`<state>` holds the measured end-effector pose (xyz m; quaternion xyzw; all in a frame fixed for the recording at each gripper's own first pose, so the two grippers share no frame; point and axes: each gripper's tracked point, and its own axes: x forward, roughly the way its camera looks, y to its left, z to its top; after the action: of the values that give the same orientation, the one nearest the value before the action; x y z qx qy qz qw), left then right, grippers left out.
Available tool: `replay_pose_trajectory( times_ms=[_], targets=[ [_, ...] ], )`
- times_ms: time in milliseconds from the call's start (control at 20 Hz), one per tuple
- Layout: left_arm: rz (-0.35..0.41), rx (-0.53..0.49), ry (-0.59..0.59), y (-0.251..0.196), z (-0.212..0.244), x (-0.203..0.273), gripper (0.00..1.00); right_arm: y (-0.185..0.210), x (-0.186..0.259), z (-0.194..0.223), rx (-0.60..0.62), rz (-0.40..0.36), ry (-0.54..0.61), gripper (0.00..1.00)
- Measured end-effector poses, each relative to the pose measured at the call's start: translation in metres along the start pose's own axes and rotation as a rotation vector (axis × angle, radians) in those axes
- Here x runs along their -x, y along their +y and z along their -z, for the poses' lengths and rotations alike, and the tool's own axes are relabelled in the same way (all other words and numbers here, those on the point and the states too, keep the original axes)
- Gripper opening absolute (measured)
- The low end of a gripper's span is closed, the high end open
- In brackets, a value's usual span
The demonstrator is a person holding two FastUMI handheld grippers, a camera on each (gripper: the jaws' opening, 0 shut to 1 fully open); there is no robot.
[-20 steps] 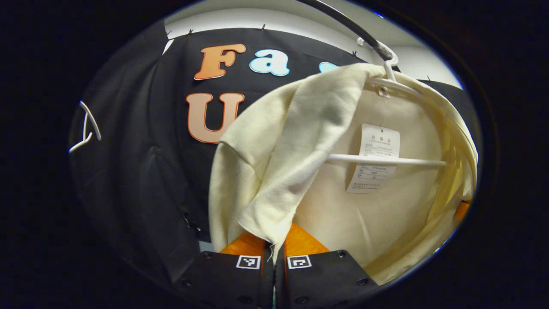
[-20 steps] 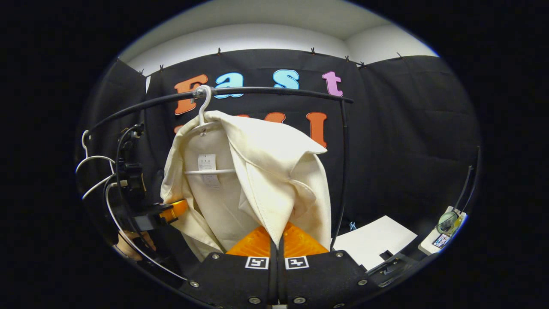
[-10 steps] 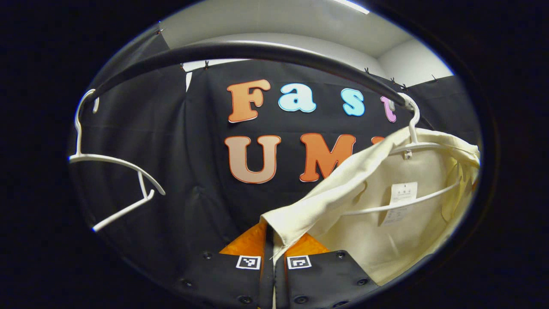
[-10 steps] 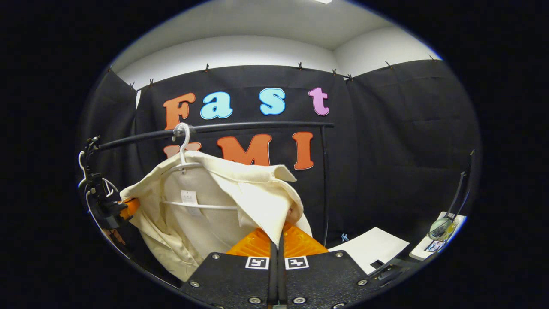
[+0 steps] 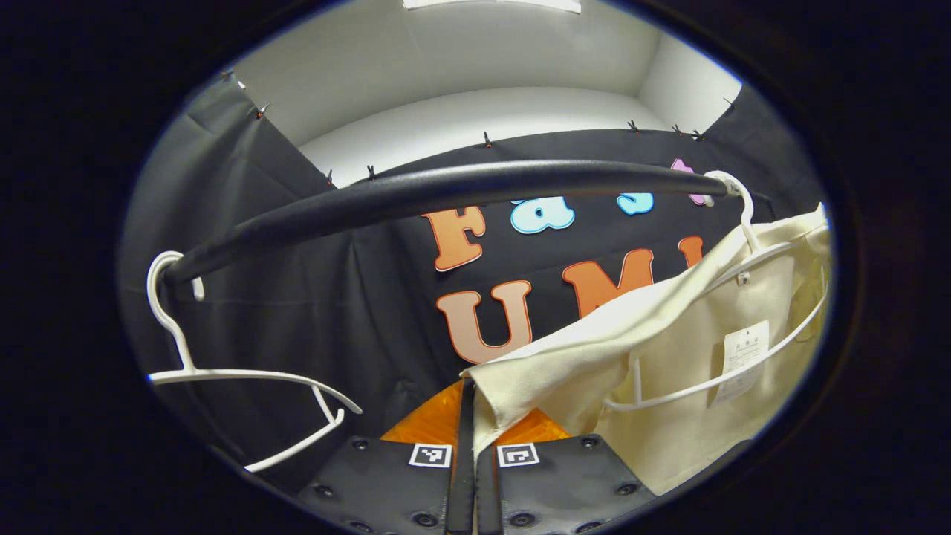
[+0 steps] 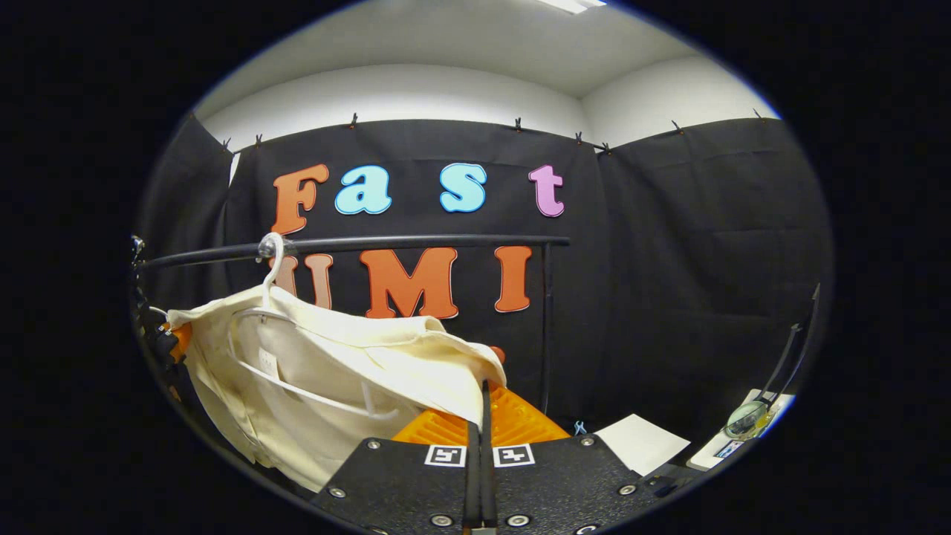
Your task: Grasp the clothes on the hanger with both hands and then place them into the laundry hamper below.
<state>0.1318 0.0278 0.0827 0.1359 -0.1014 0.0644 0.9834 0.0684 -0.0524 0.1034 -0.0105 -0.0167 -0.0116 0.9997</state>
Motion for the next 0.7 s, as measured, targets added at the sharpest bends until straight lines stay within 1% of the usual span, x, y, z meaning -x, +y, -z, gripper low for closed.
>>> replay_pose_trajectory(
  times_ms=[50,100,250,400,550,700],
  targets=[
    [0.002,0.004,0.007,0.0,0.002,-0.002,0.1,-0.001,-0.006,-0.003,0.006,-0.004,-0.001,0.0],
    [0.003,0.016,0.015,-0.001,0.004,-0.004,0.08,-0.001,-0.012,-0.002,0.01,-0.014,0.002,0.0],
    [0.011,0.058,0.05,0.0,0.017,-0.008,0.1,0.003,-0.024,0.012,-0.02,-0.067,0.042,0.0],
    [0.024,0.033,0.052,-0.003,0.02,-0.009,0.07,0.003,-0.033,0.028,-0.06,-0.119,0.064,0.0],
    [0.028,0.024,0.06,-0.006,0.024,-0.011,0.07,0.006,-0.041,0.042,-0.111,-0.189,0.086,0.0],
    [0.033,0.078,0.085,-0.003,0.027,-0.013,0.07,0.008,-0.054,0.039,-0.146,-0.265,0.094,0.0]
  ],
)
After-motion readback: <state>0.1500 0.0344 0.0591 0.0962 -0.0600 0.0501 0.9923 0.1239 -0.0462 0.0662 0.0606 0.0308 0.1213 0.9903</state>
